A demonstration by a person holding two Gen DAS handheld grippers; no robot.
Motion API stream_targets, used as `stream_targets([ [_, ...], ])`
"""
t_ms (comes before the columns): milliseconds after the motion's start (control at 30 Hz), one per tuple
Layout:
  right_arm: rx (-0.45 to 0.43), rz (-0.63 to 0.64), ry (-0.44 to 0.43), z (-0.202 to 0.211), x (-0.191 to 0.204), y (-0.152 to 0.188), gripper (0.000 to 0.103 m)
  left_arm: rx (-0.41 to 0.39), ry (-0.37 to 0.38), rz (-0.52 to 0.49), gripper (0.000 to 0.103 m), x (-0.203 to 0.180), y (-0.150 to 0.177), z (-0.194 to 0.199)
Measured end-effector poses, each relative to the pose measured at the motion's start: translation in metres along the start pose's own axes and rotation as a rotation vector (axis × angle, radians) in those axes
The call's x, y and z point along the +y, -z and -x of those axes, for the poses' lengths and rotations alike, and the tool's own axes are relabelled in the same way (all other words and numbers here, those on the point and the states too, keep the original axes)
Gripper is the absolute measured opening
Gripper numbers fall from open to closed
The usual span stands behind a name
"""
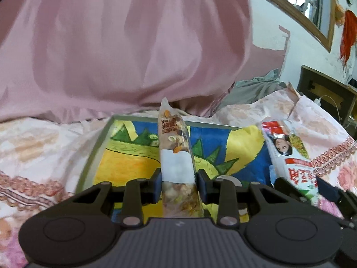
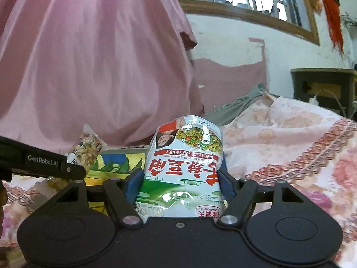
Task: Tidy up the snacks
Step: 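Carry the nut bar pack with the left gripper while the right carries the pea bag to the tray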
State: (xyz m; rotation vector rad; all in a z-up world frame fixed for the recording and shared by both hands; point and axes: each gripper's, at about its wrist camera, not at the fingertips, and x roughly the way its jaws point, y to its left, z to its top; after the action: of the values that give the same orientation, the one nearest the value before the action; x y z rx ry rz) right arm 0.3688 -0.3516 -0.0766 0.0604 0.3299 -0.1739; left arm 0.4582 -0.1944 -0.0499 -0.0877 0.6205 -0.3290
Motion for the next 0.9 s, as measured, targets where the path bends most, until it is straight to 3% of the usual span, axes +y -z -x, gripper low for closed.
stream_targets([
  [267, 0.072, -0.033, -0.057, -0.042, -0.006, 0.023, 0.073, 0.057, 0.011, 0.057, 0.034, 0.007, 0.009, -0.048],
  [633, 0.186, -0.075, -0.059, -0.063, -0.015, 0.027, 0.078, 0.097, -0.015, 0.038, 0.034, 0.003, 0.019, -0.061],
  [700, 0.198, -0.087, -0.061, -0.063, -0.017, 0.027, 0.081, 0.105, -0.031, 0.035, 0.036, 0.003, 0.021, -0.059],
  [767, 0.206, -0.081, -0.065, -0.063, -0.017, 0.027, 0.084, 0.110, -0.040, 0.043, 0.047, 0.004, 0.022, -0.056],
  [900, 0.216, -0.078, -0.073, -0.056, -0.017, 0.020, 0.092, 0.113, -0.047, 0.076, 0.056, 0.010, 0.020, -0.045],
])
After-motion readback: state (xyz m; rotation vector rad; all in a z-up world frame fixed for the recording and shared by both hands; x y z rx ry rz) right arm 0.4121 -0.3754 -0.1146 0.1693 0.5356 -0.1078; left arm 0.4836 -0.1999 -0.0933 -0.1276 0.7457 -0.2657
